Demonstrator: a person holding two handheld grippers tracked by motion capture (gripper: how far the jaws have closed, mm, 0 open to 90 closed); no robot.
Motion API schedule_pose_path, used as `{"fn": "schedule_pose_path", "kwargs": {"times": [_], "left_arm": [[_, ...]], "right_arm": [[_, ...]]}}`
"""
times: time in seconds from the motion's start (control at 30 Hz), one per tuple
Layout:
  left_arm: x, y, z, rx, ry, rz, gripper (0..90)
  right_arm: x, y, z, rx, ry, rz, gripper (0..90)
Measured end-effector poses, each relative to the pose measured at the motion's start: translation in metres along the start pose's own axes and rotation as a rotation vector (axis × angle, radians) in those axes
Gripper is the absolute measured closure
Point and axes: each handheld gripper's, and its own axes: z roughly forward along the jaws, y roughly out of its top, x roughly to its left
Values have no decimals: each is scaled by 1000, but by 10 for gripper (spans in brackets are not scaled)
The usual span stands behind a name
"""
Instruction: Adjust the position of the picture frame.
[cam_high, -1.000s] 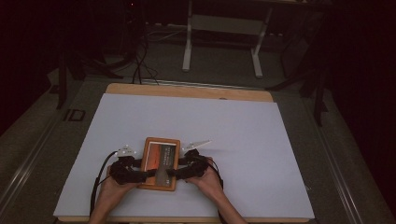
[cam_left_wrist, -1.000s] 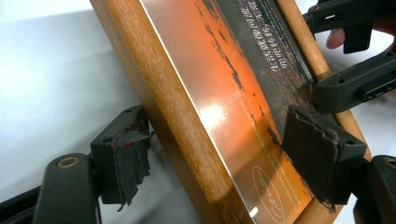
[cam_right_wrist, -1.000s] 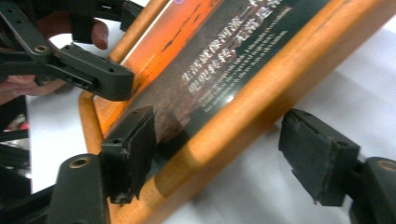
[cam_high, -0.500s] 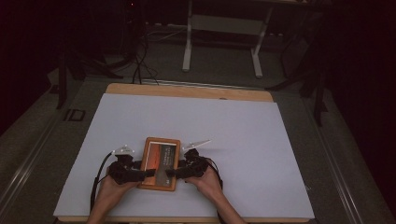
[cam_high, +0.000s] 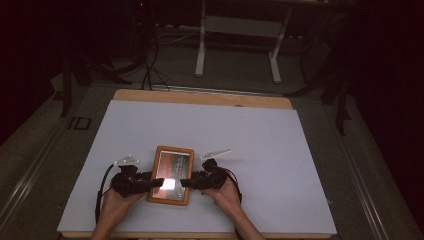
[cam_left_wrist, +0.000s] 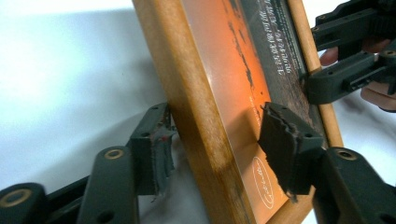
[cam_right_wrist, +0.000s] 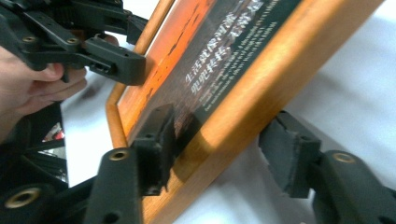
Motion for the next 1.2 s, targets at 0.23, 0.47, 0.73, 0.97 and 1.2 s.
{"fn": "schedule_pose_path", "kwargs": {"times": [0.23,0.47,0.73,0.97,1.2], "left_arm": [[-6,1,-8,-43,0,35,537],[-13,3,-14,-101,-7,52,626],[-20,6,-13,-118,-6,50,666],[-29,15,-3,-105,-9,66,676],[-37,27,9,-118,-27,62,677]], "right_arm": [[2,3,-12,-30,26,2,587],[1,7,-27,-104,76,28,662],[4,11,-36,-114,43,-13,653],[-3,13,-49,-126,12,-13,638],[-10,14,-66,-148,-11,-6,635]]}}
